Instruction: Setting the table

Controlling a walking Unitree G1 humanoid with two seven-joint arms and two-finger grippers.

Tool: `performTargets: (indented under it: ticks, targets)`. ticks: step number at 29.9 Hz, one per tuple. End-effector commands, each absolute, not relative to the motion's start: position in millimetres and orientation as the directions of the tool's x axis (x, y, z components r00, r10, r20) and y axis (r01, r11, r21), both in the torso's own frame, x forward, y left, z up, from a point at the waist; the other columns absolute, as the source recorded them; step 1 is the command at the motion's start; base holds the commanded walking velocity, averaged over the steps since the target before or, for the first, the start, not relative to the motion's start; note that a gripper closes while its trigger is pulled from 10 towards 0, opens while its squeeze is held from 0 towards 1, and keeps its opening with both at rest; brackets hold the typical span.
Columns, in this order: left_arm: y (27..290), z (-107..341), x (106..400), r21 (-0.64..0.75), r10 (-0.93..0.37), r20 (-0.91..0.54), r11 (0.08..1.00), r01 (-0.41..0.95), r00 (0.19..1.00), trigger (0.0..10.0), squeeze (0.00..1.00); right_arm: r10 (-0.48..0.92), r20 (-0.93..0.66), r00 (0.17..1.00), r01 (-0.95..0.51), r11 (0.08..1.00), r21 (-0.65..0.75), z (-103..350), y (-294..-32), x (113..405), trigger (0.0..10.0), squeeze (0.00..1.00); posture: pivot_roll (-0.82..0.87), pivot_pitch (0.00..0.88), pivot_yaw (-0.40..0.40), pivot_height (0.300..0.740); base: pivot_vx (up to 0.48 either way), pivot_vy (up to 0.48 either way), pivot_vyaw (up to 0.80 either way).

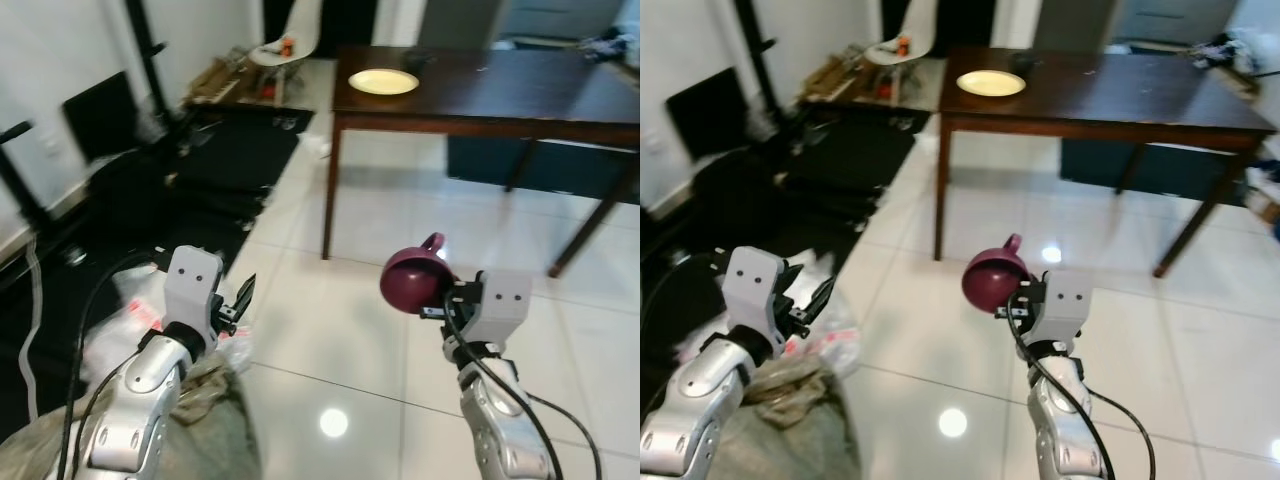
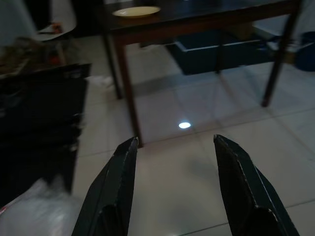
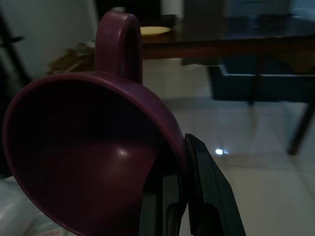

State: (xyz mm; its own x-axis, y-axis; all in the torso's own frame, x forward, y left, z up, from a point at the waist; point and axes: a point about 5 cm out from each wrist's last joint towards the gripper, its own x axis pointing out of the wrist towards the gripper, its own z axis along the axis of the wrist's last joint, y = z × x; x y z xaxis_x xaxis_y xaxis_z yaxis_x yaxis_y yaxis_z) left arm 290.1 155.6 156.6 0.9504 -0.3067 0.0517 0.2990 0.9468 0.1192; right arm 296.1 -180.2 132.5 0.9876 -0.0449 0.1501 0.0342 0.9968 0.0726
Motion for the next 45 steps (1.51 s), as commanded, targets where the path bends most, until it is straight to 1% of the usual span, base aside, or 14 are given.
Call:
performTargets:
  ticks: [1, 15, 19, 23, 45]
  targets:
    - [157, 153, 288, 0.109, -0.306, 0.034, 0.948, 0.300, 0.952, 10.0, 0.00, -0.044, 0.141, 0.989, 0.033, 0.996, 0.082, 130, -178, 295, 10.0, 0.00, -0.02, 0.004, 0.070, 0.740, 0.000, 0.000, -0.80]
    - [155, 153, 290, 0.118, -0.312, 0.038, 0.945, 0.306, 0.949, 10.0, 0.00, -0.044, 0.144, 0.989, 0.033, 0.996, 0.077, 130, -179, 296, 10.0, 0.00, -0.02, 0.000, 0.068, 0.740, 0.000, 0.000, -0.80]
    - [154, 155, 290, 0.128, -0.311, 0.062, 0.945, 0.302, 0.948, 10.0, 0.00, -0.043, 0.149, 0.988, 0.031, 0.996, 0.083, 130, -179, 295, 10.0, 0.00, -0.03, 0.000, 0.067, 0.740, 0.000, 0.000, -0.75]
    - [154, 157, 292, 0.140, -0.298, 0.085, 0.948, 0.284, 0.951, 10.0, 0.00, -0.034, 0.155, 0.987, 0.024, 0.997, 0.072, 131, -178, 296, 10.0, 0.00, -0.03, 0.000, 0.066, 0.740, 0.435, 0.000, 0.00]
    - [143, 158, 293, 0.133, -0.334, 0.098, 0.938, 0.320, 0.937, 10.0, 0.00, -0.052, 0.151, 0.987, 0.041, 0.997, 0.073, 130, -180, 295, 10.0, 0.00, -0.03, 0.000, 0.072, 0.740, 0.469, 0.000, 0.00]
